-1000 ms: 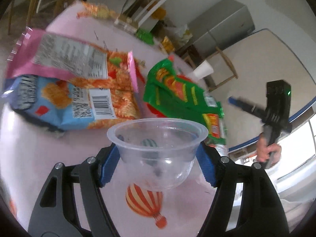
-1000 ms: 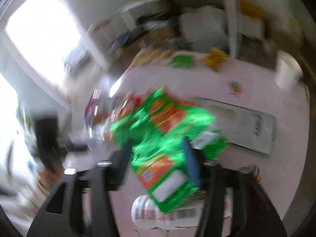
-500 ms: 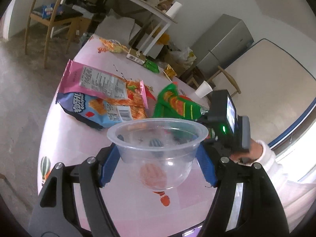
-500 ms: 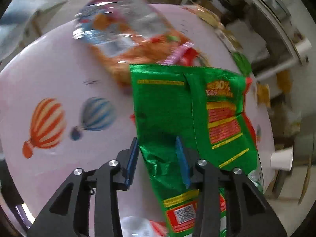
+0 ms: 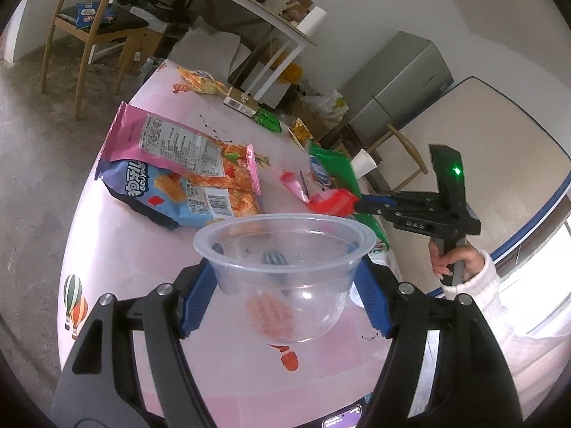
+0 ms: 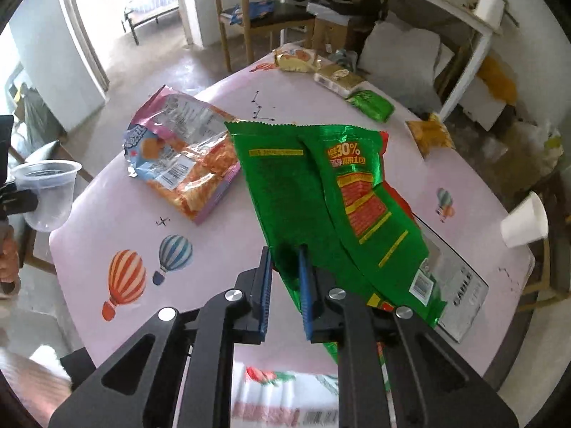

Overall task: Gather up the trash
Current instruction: 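Release the green bag and grasp the red wrapper with the right gripper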

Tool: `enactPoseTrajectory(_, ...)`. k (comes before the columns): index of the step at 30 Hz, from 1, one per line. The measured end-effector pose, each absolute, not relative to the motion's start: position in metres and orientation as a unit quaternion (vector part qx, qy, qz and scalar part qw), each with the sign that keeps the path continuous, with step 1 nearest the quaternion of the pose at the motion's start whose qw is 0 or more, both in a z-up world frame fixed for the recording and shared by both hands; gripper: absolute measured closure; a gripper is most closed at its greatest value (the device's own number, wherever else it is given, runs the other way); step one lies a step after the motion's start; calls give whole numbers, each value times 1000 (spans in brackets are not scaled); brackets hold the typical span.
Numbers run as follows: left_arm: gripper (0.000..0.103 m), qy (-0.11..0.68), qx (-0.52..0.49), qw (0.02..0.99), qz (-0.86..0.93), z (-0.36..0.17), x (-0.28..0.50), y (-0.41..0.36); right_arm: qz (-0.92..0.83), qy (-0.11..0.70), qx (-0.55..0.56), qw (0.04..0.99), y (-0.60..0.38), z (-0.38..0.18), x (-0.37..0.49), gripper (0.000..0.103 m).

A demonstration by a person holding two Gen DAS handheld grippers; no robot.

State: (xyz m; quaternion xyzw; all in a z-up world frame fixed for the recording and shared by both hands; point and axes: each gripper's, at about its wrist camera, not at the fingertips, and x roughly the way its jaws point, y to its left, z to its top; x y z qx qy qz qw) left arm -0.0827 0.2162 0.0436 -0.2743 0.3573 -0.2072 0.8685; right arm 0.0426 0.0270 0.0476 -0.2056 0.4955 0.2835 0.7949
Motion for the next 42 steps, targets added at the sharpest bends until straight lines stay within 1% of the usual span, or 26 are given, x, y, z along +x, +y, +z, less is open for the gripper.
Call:
enactPoseTrajectory(5,35,363,-283,862,-213,39,-82,213,311,515,-164,782,3,44,33,88)
enactPoseTrajectory(6,35,364,-287,859,-216,38,-81,212,328,518,-145,777,0,44,32,85)
enactPoseTrajectory(8,35,367,-291,856,-219,36,-81,210,359,524,-115,764,-3,44,31,82)
enactPoseTrajectory(9,35,368,-291,856,-220,36,-81,209,358,526,-114,763,-2,43,30,75)
enactPoseTrajectory(10,35,368,-291,856,-219,35,-82,207,350,525,-118,767,-1,42,31,71)
enactPoseTrajectory(14,35,367,-296,854,-219,36,-85,205,324,525,-131,776,8,35,35,69)
enactPoseTrajectory(16,35,366,-292,857,-217,37,-87,203,296,517,-158,787,13,32,34,57)
enactPoseTrajectory(17,35,365,-290,858,-216,38,-89,202,296,513,-163,789,16,31,33,57)
enactPoseTrajectory(19,35,365,-297,855,-219,38,-92,202,334,519,-128,776,19,31,34,57)
enactPoseTrajectory(20,35,365,-301,853,-221,39,-93,203,352,522,-109,770,20,32,35,54)
enactPoseTrajectory(22,35,363,-302,853,-221,41,-98,203,369,525,-90,762,24,33,35,31)
enactPoseTrajectory(23,35,361,-300,855,-221,42,-100,202,371,525,-95,760,29,33,33,29)
enactPoseTrajectory(28,35,355,-294,860,-219,47,-113,203,387,532,-117,744,49,28,17,28)
enactPoseTrajectory(32,35,350,-301,859,-220,48,-121,211,387,515,-118,755,43,38,4,28)
enactPoseTrajectory(34,35,350,-312,853,-228,46,-122,214,394,524,-128,744,42,34,-3,28)
enactPoseTrajectory(38,35,349,-318,852,-226,42,-127,217,361,553,-197,725,49,6,-16,28)
enactPoseTrajectory(42,35,346,-317,854,-225,42,-133,217,293,564,-247,731,57,-19,-9,28)
